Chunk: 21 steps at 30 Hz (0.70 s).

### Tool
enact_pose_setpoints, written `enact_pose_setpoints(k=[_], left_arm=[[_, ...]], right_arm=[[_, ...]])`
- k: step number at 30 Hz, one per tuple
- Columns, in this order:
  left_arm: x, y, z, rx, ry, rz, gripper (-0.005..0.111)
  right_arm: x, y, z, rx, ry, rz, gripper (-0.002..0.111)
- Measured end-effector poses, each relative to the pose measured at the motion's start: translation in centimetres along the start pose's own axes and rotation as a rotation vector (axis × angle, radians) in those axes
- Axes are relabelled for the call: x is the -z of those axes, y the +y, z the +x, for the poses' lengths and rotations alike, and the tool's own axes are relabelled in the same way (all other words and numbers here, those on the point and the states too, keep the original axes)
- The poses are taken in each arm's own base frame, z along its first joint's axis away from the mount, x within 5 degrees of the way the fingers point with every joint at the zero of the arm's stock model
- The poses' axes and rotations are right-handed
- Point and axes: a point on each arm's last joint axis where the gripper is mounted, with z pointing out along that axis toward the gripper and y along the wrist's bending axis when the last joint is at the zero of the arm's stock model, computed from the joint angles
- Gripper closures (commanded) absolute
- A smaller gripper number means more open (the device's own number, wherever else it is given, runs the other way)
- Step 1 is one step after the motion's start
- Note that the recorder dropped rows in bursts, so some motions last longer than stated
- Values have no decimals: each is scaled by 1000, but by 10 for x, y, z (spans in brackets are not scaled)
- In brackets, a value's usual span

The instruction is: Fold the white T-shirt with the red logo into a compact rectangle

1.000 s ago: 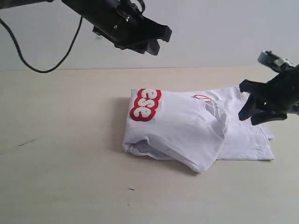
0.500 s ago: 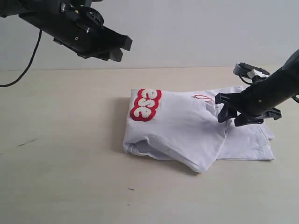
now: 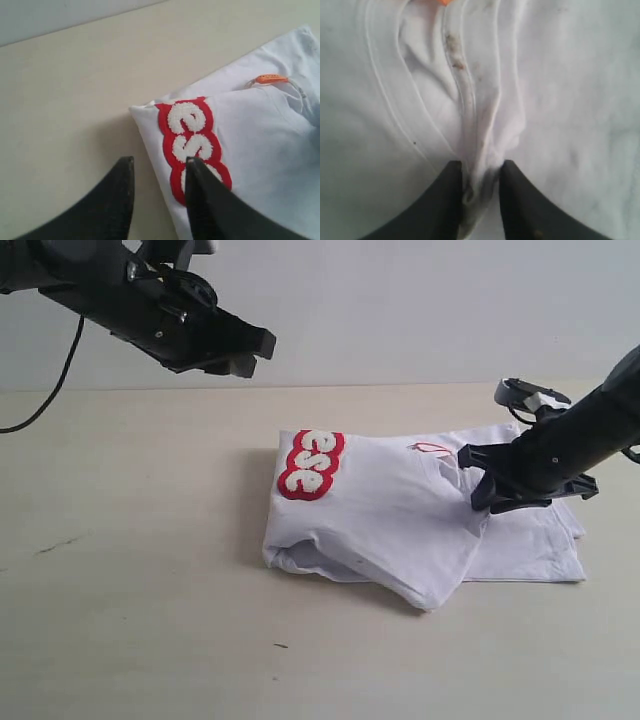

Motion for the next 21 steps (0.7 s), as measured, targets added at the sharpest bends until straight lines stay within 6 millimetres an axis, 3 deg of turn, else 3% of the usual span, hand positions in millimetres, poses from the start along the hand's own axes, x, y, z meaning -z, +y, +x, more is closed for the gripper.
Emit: enact_pose_setpoints(k=[2,5,12,17,21], left_arm=[[0,0,0,0,2,0,72],[0,0,1,0,8,1,72],[0,0,1,-1,10,2,72],[0,0,1,-1,10,2,72],[0,0,1,-1,11,2,72]], right_arm=[[-5,-1,3,-2,27,-7,67],[-8,-1,4,-22,36,-24,68],[-11,0,4,14,33,-51,108],[-10,1,5,54,36,-58,108],[5,7,0,87,6,-61,108]])
